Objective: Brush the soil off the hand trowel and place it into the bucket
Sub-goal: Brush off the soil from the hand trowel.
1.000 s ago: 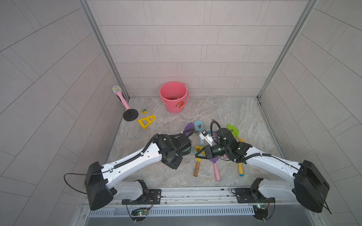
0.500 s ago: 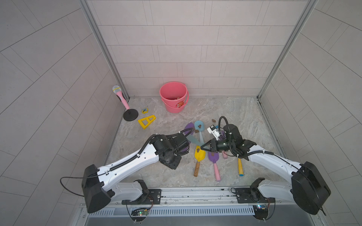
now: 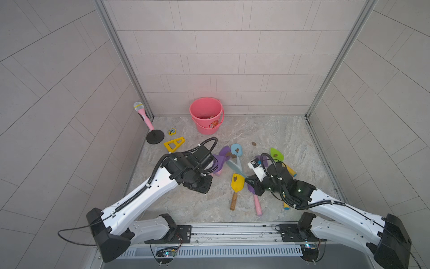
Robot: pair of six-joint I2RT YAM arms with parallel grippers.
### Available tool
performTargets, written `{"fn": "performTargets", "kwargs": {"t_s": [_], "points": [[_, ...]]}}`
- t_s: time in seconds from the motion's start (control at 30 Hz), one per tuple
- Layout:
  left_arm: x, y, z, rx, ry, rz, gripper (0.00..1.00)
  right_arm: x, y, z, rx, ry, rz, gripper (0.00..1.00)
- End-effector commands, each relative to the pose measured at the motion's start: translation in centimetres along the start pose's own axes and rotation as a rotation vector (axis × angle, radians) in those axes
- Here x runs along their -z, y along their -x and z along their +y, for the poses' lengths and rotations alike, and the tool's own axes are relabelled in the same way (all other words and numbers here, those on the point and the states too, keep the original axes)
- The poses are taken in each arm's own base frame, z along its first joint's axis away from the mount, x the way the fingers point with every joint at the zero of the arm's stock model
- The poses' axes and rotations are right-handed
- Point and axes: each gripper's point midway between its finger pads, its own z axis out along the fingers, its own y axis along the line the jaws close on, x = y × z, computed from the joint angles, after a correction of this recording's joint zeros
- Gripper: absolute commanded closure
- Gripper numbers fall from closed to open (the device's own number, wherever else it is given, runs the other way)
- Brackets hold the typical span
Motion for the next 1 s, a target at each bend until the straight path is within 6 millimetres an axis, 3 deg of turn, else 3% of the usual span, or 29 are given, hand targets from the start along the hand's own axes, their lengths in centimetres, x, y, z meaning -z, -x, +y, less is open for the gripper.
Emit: {"fn": "performTargets", "kwargs": {"t_s": [0.0,0.23,0.27,0.5,0.63,0.8,0.97], "points": [[1.4,-1.7,-0.4,0.002,-0.028,0.085,1.0,-0.2,-0.6,-0.8,0.351,-0.165,0.027,1.0],[0.7,-3.7,0.6,0.025,0.028,0.221,1.0,-1.3,-1.1,2.1,0.78,-0.237,0.113,1.0],[0.4,-4.0,0.9,0.029,0.04,0.239,1.0,-1.2,0.1,2.7,0.829,-0.256,0.094,1.0],[-1.1,-5.6,0.5,0.065,-0.006,0.319,1.0,-2.1,1.7,5.3,1.119,-0.301,0.072,1.0],[-1.2,-6.2,0.9,0.064,0.01,0.352,1.0,-2.3,2.9,6.2,1.167,-0.32,0.043,1.0],[-1.5,-6.6,0.7,0.071,-0.004,0.367,1.0,-2.6,3.8,4.7,1.156,-0.401,0.04,1.0],[-1.1,-6.2,0.6,0.065,-0.01,0.342,1.0,-2.9,3.4,0.0,0.939,-0.455,0.066,1.0]]}}
